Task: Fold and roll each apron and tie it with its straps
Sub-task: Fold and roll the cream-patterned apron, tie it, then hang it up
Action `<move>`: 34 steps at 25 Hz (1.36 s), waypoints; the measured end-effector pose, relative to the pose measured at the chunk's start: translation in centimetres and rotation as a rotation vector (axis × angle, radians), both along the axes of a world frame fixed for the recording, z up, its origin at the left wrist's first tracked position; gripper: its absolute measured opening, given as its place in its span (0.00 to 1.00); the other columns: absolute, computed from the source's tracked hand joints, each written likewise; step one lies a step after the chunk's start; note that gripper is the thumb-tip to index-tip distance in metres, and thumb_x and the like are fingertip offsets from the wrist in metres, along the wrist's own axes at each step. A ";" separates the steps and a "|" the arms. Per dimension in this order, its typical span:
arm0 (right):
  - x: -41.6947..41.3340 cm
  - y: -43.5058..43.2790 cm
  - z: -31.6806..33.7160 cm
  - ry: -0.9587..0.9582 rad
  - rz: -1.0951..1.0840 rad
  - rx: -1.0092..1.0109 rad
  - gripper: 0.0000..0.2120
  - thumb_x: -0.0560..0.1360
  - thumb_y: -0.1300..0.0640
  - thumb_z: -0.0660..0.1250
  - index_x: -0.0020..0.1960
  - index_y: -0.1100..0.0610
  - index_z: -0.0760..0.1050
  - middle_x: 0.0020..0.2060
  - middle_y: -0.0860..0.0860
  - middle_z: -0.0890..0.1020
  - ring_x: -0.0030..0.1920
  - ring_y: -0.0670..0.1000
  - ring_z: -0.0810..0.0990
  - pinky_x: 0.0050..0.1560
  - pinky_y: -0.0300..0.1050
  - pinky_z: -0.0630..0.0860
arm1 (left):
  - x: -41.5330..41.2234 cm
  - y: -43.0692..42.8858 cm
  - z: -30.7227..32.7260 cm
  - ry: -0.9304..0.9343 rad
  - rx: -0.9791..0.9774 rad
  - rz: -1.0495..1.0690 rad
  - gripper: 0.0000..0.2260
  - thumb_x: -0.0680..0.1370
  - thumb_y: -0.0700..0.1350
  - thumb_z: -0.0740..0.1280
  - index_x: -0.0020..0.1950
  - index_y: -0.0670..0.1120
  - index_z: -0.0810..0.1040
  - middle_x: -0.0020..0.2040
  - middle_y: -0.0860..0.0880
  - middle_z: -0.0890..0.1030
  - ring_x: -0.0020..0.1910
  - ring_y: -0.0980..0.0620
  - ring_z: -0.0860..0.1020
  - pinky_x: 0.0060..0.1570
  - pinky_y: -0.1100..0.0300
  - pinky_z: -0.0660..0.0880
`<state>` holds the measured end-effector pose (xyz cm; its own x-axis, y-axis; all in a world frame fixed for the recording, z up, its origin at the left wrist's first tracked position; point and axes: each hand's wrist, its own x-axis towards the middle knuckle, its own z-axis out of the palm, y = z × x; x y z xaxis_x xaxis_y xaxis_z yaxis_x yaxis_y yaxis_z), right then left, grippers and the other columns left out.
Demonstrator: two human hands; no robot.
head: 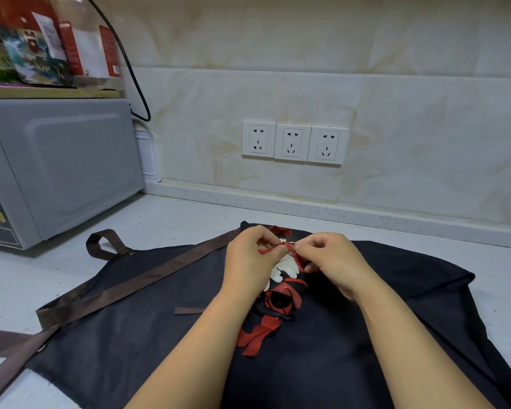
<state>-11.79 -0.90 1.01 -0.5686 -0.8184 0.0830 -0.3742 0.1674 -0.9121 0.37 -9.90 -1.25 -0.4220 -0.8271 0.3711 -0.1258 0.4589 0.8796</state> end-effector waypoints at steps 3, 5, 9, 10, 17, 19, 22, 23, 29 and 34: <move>0.4 -0.6 -0.1 -0.052 -0.104 0.037 0.10 0.73 0.54 0.62 0.35 0.58 0.71 0.30 0.51 0.74 0.32 0.49 0.71 0.38 0.47 0.71 | 0.2 -0.1 0.3 -0.043 0.058 -0.054 0.07 0.69 0.47 0.78 0.35 0.50 0.82 0.33 0.57 0.82 0.32 0.64 0.76 0.35 0.72 0.70; 0.6 -0.8 -0.2 -0.113 -0.097 0.040 0.08 0.74 0.55 0.60 0.37 0.57 0.69 0.31 0.51 0.71 0.34 0.49 0.68 0.36 0.44 0.67 | 0.5 -0.3 0.4 -0.050 0.070 -0.080 0.07 0.69 0.47 0.78 0.36 0.49 0.82 0.34 0.56 0.82 0.32 0.63 0.78 0.36 0.71 0.72; 0.1 -0.6 -0.2 -0.302 -0.033 -0.050 0.14 0.78 0.51 0.64 0.36 0.56 0.76 0.33 0.50 0.78 0.34 0.46 0.73 0.34 0.40 0.70 | 0.6 -0.6 0.3 -0.055 0.099 -0.098 0.06 0.70 0.47 0.77 0.37 0.48 0.83 0.37 0.54 0.84 0.36 0.59 0.80 0.39 0.67 0.75; 0.1 -0.5 -0.2 -0.315 -0.043 -0.059 0.15 0.78 0.50 0.64 0.36 0.56 0.76 0.33 0.50 0.77 0.33 0.46 0.73 0.34 0.41 0.70 | 0.5 -0.5 0.3 -0.062 0.098 -0.097 0.07 0.70 0.48 0.77 0.37 0.48 0.82 0.37 0.54 0.84 0.36 0.59 0.80 0.39 0.66 0.76; -1.1 0.0 -0.6 -0.405 -0.078 -0.086 0.18 0.77 0.51 0.67 0.32 0.53 0.65 0.22 0.47 0.66 0.24 0.46 0.64 0.28 0.39 0.63 | 1.0 -1.0 0.5 0.000 0.165 -0.072 0.07 0.72 0.45 0.77 0.38 0.44 0.82 0.32 0.50 0.83 0.28 0.59 0.77 0.32 0.68 0.73; -2.1 0.6 -1.0 -0.523 -0.135 -0.057 0.18 0.78 0.55 0.67 0.32 0.53 0.64 0.21 0.47 0.64 0.23 0.46 0.62 0.25 0.37 0.60 | 1.3 -1.2 0.6 0.003 0.214 -0.051 0.07 0.72 0.44 0.76 0.38 0.43 0.82 0.30 0.50 0.81 0.26 0.59 0.76 0.29 0.68 0.71; -2.8 0.9 -1.9 -0.616 -0.166 -0.022 0.18 0.78 0.56 0.66 0.32 0.54 0.64 0.20 0.48 0.63 0.22 0.46 0.61 0.23 0.36 0.59 | 1.1 -1.5 0.2 -0.068 0.209 0.006 0.07 0.72 0.46 0.76 0.37 0.46 0.82 0.32 0.51 0.82 0.31 0.57 0.79 0.34 0.65 0.73; -2.8 0.8 -2.2 -0.601 -0.172 -0.031 0.17 0.78 0.56 0.66 0.32 0.54 0.65 0.20 0.48 0.63 0.22 0.47 0.61 0.23 0.37 0.60 | 1.1 -1.4 0.0 -0.091 0.193 0.022 0.07 0.73 0.47 0.76 0.37 0.47 0.82 0.33 0.52 0.83 0.33 0.56 0.80 0.35 0.65 0.72; -1.5 0.6 -1.4 -0.480 -0.093 -0.339 0.12 0.76 0.55 0.68 0.37 0.60 0.77 0.30 0.53 0.77 0.33 0.49 0.74 0.37 0.43 0.70 | 1.4 -0.8 0.8 0.119 0.343 -0.343 0.08 0.76 0.45 0.72 0.44 0.40 0.81 0.32 0.55 0.81 0.30 0.55 0.74 0.36 0.65 0.72; -0.2 0.5 -1.1 -0.458 0.240 -0.215 0.20 0.73 0.47 0.67 0.54 0.64 0.81 0.42 0.58 0.75 0.39 0.46 0.76 0.46 0.44 0.69 | 1.1 -0.6 1.2 0.038 0.340 -0.391 0.11 0.74 0.45 0.74 0.50 0.40 0.80 0.40 0.43 0.85 0.25 0.57 0.68 0.31 0.65 0.68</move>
